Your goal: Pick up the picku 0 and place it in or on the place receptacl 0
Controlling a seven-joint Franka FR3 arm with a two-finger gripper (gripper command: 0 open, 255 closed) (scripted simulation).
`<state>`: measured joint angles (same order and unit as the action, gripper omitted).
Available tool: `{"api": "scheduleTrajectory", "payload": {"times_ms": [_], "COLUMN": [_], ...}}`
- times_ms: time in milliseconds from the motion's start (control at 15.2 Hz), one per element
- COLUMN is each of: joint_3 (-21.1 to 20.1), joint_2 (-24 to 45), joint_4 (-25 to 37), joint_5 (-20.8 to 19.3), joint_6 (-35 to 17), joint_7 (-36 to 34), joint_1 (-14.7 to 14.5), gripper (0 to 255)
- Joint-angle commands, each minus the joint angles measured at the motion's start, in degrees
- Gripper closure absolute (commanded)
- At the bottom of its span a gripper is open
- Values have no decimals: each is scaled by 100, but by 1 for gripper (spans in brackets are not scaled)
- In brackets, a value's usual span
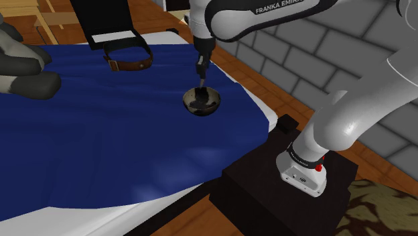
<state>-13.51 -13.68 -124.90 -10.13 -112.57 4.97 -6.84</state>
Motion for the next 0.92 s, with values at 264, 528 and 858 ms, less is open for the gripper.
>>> {"api": "scheduleTrajectory", "payload": {"times_ms": [264,528,858], "joint_3": [-12,-25,-27], "joint_2": [121,227,252], "joint_4": [-352,-560,-600], "joint_5": [-67,-125,-139], "joint_6": [-462,-765,-827], "joint_7": [-111,-199,-218], "joint_1": [12,22,24], "gripper": [255,255,255]}}
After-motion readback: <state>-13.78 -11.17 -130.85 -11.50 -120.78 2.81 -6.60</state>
